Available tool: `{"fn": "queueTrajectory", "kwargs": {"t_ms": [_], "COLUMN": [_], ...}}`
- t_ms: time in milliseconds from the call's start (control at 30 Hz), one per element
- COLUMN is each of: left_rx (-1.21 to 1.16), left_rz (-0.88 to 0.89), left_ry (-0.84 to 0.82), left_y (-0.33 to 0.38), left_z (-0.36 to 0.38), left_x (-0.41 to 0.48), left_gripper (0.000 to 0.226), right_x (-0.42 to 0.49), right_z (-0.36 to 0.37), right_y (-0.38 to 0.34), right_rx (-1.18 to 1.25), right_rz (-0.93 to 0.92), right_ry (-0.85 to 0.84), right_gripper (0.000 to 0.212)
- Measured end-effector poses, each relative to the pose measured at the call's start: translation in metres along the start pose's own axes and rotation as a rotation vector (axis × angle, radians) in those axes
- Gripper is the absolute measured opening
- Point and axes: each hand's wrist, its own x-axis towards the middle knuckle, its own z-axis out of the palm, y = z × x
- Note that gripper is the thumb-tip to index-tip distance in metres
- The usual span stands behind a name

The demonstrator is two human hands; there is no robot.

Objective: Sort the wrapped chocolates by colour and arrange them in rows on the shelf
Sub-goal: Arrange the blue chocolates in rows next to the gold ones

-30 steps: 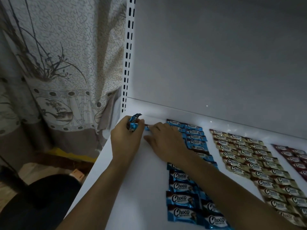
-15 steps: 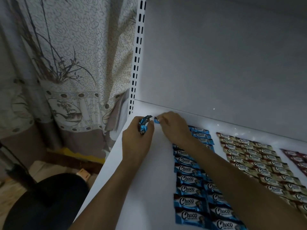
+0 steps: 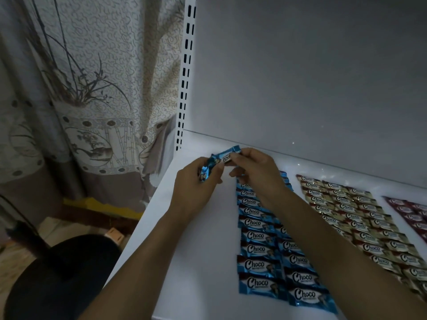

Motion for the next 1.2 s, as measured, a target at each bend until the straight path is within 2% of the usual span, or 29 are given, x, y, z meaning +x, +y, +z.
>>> {"fn": "queueTrajectory", "kwargs": {"t_ms": [200, 367, 500, 600, 733, 833, 867, 933, 1000, 1100, 1200], "left_rx": [-0.032, -0.034, -0.069, -0.106, -0.014, -0.001, -0.020, -0.063, -0.102, -0.217, -0.385], "left_rz": [-0.024, -0.058, -0.060, -0.008, 0.068, 0.099, 0.081, 0.010, -0.038, -0.108, -0.185], "left_ry": [0.057, 0.082, 0.109, 0.111, 0.036, -0.020, -0.004, 0.087, 0.175, 0.237, 0.306], "left_y": [-0.002, -0.002, -0.004, -0.006, -0.004, -0.001, 0.001, 0.001, -0.002, -0.006, -0.007], "left_z": [-0.001, 0.001, 0.001, 0.000, 0.004, 0.006, 0.005, 0.003, 0.002, 0.001, -0.001], "left_x": [-0.001, 0.001, 0.003, 0.002, 0.000, -0.004, -0.003, -0.002, 0.002, 0.006, 0.007], "left_gripper": [0.030, 0.031, 0.020, 0.012, 0.011, 0.012, 0.014, 0.018, 0.019, 0.013, 0.008], "right_x": [-0.012, -0.015, -0.016, -0.018, -0.012, -0.007, -0.004, 0.008, 0.022, 0.036, 0.041], "right_z": [-0.006, -0.007, -0.008, -0.009, -0.007, 0.001, 0.003, 0.006, 0.013, 0.025, 0.026], "right_y": [-0.003, 0.000, 0.003, 0.004, 0.004, 0.003, 0.001, -0.001, -0.001, 0.013, 0.022], "right_rx": [-0.096, -0.120, -0.140, -0.140, 0.001, 0.095, 0.044, -0.222, -0.503, -0.802, -0.811], "right_rz": [0.020, 0.013, 0.054, 0.003, -0.052, -0.030, -0.075, -0.249, -0.359, -0.321, -0.287], "right_ry": [-0.034, -0.036, -0.052, -0.024, 0.108, 0.064, 0.073, 0.093, -0.003, -0.220, -0.249], "right_gripper": [0.010, 0.012, 0.014, 0.009, 0.010, 0.011, 0.013, 0.018, 0.022, 0.022, 0.029]}}
